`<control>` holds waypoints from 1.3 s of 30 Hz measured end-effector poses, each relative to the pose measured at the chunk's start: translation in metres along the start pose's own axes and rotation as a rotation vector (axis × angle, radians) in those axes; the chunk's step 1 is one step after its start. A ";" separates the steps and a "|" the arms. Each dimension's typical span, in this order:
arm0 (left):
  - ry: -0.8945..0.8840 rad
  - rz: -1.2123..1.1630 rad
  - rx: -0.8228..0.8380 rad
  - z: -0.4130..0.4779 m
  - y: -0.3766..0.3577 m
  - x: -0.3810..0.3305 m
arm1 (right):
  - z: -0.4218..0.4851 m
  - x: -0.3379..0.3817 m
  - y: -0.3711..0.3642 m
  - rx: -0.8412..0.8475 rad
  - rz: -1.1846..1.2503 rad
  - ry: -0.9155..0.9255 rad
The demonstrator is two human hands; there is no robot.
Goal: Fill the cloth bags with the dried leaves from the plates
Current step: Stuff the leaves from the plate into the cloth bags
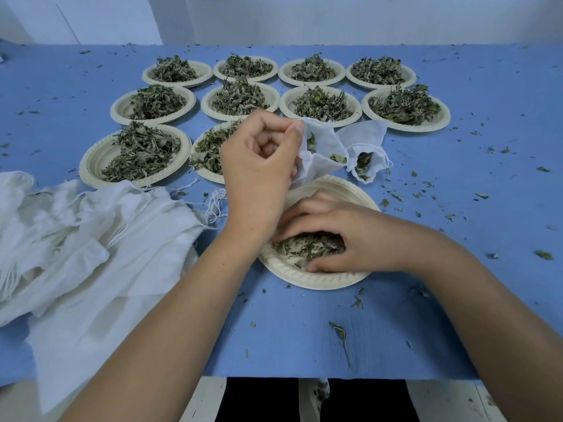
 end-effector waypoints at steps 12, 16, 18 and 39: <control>0.000 0.008 -0.003 0.000 0.002 0.000 | 0.003 0.004 0.000 -0.155 -0.007 0.108; -0.008 0.014 0.000 0.000 0.002 0.001 | -0.008 0.004 0.019 -0.377 0.097 0.167; -0.017 0.016 0.012 0.000 0.002 0.001 | -0.014 0.008 0.027 -0.513 0.296 0.233; -0.094 0.074 0.068 -0.007 -0.006 -0.004 | -0.020 0.005 0.036 -0.878 -0.188 0.264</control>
Point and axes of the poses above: each hand's wrist, its own z-axis towards the middle knuckle, its own y-axis out of the back of the hand, x = y × z, the point moved 4 cm from there along z, towards the middle knuckle, and after that the axes turned 5 degrees about z, right-handed, at the moved point
